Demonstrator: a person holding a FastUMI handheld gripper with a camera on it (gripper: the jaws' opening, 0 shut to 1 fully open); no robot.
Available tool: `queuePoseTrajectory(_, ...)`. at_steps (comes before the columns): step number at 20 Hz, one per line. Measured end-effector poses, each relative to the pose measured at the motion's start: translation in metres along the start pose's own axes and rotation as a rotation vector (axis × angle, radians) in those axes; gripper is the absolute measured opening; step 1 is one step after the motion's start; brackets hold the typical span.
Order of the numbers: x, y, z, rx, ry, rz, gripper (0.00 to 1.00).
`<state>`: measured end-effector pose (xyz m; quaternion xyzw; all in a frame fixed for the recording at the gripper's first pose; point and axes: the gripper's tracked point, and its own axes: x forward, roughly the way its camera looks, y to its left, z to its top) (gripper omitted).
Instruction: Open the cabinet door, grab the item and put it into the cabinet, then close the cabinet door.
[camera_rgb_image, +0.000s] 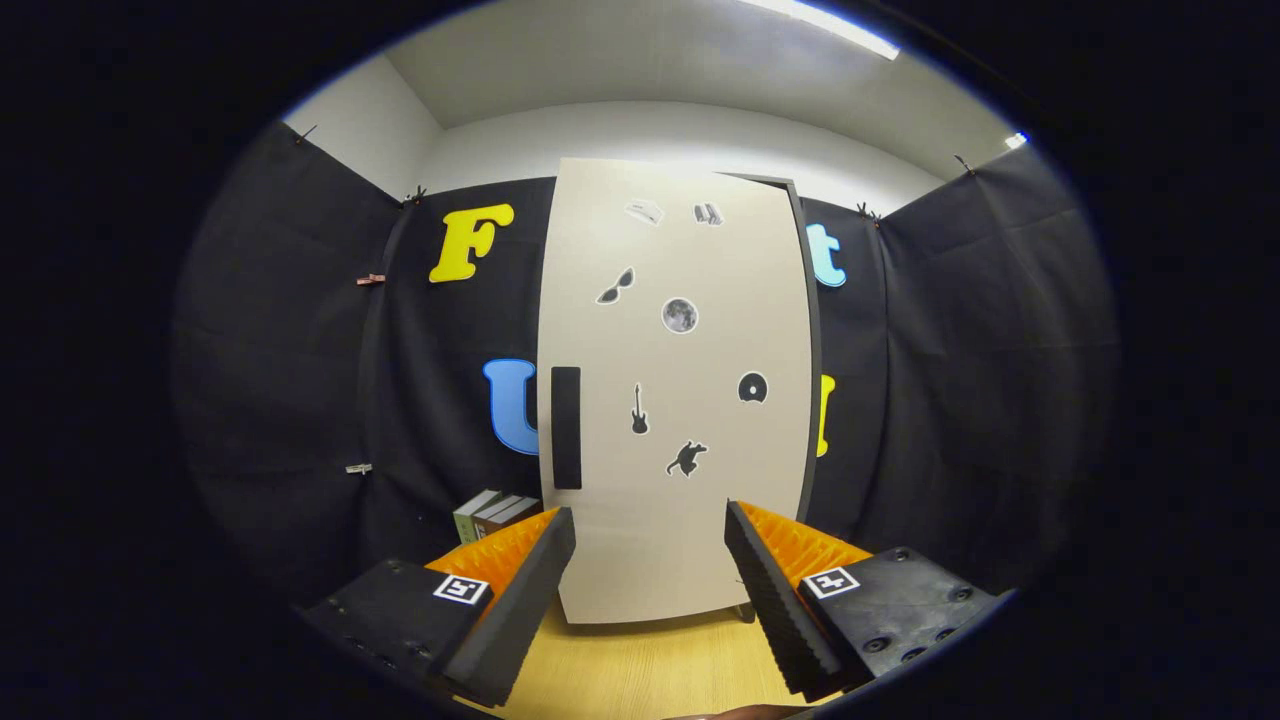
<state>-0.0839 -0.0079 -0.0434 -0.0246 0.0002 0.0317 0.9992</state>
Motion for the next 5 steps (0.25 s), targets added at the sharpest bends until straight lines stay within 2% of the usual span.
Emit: queuePoseTrajectory(5, -0.0008, 0.0009, -0.0003, 0.005, 0.003, -0.003, 0.98)
